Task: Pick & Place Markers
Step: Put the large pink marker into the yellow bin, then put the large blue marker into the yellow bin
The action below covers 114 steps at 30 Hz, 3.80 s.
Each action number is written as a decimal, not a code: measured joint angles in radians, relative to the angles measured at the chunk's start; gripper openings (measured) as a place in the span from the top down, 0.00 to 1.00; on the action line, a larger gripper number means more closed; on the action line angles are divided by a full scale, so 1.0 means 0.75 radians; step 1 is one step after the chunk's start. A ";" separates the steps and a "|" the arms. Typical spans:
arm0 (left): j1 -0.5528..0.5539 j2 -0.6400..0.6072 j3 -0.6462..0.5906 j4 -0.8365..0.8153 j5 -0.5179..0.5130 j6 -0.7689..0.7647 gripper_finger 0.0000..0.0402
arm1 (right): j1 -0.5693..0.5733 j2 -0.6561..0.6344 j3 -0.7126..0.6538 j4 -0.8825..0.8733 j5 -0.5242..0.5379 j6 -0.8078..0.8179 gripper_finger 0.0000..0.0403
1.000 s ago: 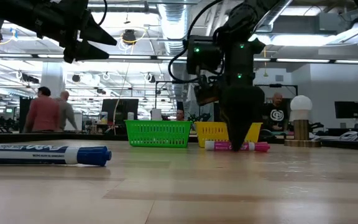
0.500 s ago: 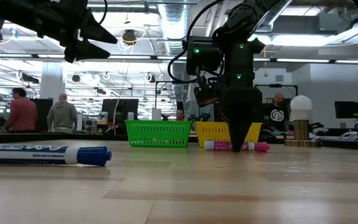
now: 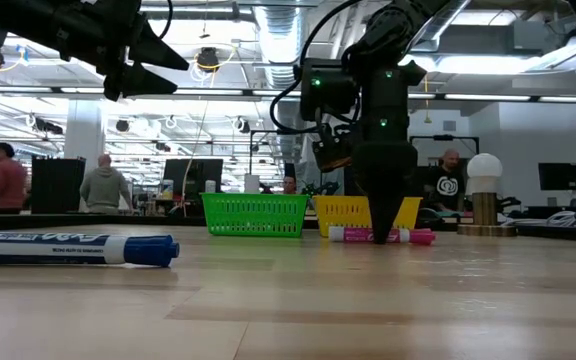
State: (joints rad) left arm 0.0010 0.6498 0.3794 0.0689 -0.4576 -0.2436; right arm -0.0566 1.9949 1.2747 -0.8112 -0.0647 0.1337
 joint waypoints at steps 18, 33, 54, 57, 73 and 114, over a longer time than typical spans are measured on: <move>0.000 0.000 0.000 0.012 -0.003 0.000 0.24 | -0.008 -0.355 0.143 -0.187 -0.245 -0.083 0.84; 0.000 0.000 0.000 0.031 -0.002 -0.001 0.24 | -0.248 -0.470 0.171 -0.155 0.157 -0.249 0.84; 0.002 0.054 -0.001 0.067 -0.002 -0.011 0.24 | -0.333 -0.112 0.169 -0.128 0.154 -0.466 0.84; 0.001 0.054 -0.001 0.070 -0.002 -0.011 0.24 | -0.358 -0.090 0.174 -0.102 0.154 -0.470 0.84; 0.002 0.060 -0.001 0.086 -0.003 -0.001 0.24 | -0.387 -0.056 0.173 -0.128 0.106 -0.505 0.81; -0.064 0.063 0.004 0.161 0.335 -0.060 0.24 | -0.181 -0.685 0.421 -0.418 0.134 -0.193 0.68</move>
State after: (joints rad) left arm -0.0468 0.6970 0.3822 0.1894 -0.2064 -0.2888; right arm -0.1921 1.4815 1.5901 -1.1248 0.0360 -0.0107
